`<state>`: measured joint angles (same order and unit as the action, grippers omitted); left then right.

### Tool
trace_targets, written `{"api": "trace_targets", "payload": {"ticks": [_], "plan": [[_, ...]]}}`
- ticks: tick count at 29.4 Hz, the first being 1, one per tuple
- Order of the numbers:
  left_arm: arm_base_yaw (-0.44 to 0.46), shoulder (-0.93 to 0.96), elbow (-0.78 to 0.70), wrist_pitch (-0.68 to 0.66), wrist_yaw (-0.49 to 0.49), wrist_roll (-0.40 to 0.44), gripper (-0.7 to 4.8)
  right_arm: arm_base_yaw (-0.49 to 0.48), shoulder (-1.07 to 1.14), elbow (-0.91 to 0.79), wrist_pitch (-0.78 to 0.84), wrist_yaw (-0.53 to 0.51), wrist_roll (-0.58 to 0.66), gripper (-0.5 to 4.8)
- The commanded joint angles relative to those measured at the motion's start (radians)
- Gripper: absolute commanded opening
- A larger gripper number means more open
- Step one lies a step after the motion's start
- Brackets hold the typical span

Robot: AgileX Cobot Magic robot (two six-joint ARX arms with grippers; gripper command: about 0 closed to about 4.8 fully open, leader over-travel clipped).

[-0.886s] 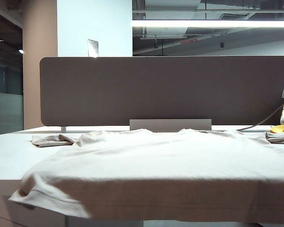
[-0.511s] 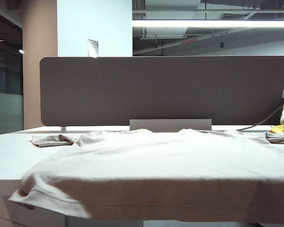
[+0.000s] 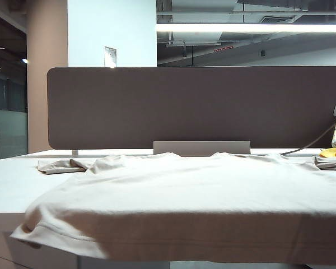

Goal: Fold the bottom side of the T-shirt horizontally towards the center, about one-third of the way, then fold the sleeve back towards the center, creating a straight line along the edge of the T-shirt, and finally fold the bottom of the T-shirt up towards the top, creating a neat rectangle.

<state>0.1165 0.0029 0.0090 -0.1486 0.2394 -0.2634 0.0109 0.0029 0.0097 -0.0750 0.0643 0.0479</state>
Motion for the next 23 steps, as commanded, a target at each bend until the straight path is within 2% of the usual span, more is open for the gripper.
{"api": "trace_targets", "payload": {"ticks": [1,4,9,17,23], "plan": [[-0.001,0.0,0.0,-0.011,0.073,-0.019,-0.03,0.001,0.0,-0.001,0.018,-0.003,0.129,0.73],[-0.001,0.001,0.002,-0.014,0.08,-0.042,-0.03,0.001,0.0,0.0,-0.008,-0.005,0.167,0.18],[-0.008,0.015,0.015,-0.053,0.08,-0.043,-0.03,0.001,0.0,0.017,-0.056,-0.018,0.195,-0.05],[-0.091,0.05,0.049,-0.082,0.083,-0.036,-0.03,0.002,0.037,0.112,-0.086,-0.015,0.195,-0.05],[-0.168,0.05,0.093,-0.124,0.032,-0.046,-0.03,0.002,0.196,0.227,-0.09,-0.015,0.196,-0.05]]}}
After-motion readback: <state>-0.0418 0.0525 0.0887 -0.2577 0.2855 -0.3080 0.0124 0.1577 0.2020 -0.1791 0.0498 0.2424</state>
